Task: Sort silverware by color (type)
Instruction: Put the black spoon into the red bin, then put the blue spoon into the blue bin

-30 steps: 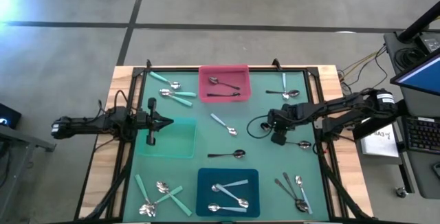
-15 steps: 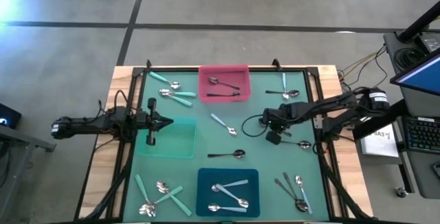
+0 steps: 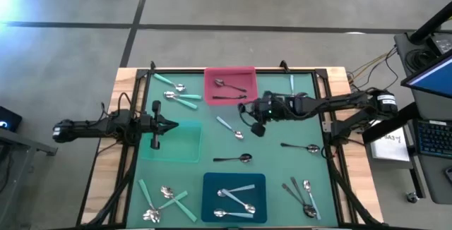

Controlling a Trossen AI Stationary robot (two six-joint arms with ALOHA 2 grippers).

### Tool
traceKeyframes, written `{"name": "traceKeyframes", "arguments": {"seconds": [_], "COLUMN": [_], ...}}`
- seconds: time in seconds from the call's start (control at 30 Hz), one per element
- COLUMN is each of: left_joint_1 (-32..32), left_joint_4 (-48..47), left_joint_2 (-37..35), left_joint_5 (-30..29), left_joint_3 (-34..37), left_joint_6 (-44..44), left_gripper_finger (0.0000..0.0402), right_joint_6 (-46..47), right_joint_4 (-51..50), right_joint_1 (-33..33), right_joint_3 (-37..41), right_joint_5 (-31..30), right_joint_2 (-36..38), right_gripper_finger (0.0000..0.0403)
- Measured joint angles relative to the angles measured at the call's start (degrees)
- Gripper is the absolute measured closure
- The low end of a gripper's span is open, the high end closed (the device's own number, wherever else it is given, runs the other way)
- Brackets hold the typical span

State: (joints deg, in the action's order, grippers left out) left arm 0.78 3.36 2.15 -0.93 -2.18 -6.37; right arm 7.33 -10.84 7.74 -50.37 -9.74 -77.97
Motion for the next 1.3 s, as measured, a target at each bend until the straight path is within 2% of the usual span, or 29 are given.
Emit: {"name": "traceKeyframes", "arguments": {"seconds": [0.2,0.53,0.83,1.07,1.3], "left_joint_1": [0.02,0.00,0.01,0.01,0.02], "left_joint_4": [0.04,0.04,0.04,0.03,0.04], "left_joint_2": [0.02,0.07,0.07,0.07,0.07], "left_joint_5": [0.02,0.00,0.01,0.01,0.02], "left_joint_3": [-0.02,0.00,0.00,-0.01,0.00], "left_joint_6": [0.00,0.00,0.00,0.00,0.00], "left_gripper_finger": [0.0402,0.0402,0.0402,0.0402,0.0402], "right_joint_6": [-7.62,-16.03,-20.26,-20.34,-15.65], "right_joint_4": [4.73,4.23,-0.02,-4.89,-8.80], "right_joint_1": [4.12,12.63,15.38,15.29,14.49], "right_joint_3": [-6.83,-19.36,-27.87,-30.53,-30.65], "right_joint_5": [-2.36,-2.45,-2.41,-1.67,6.29], "right_joint_2": [-4.17,-17.95,-28.88,-27.55,-25.60], "right_gripper_finger": [0.0394,0.0394,0.0393,0.0354,0.0291]}}
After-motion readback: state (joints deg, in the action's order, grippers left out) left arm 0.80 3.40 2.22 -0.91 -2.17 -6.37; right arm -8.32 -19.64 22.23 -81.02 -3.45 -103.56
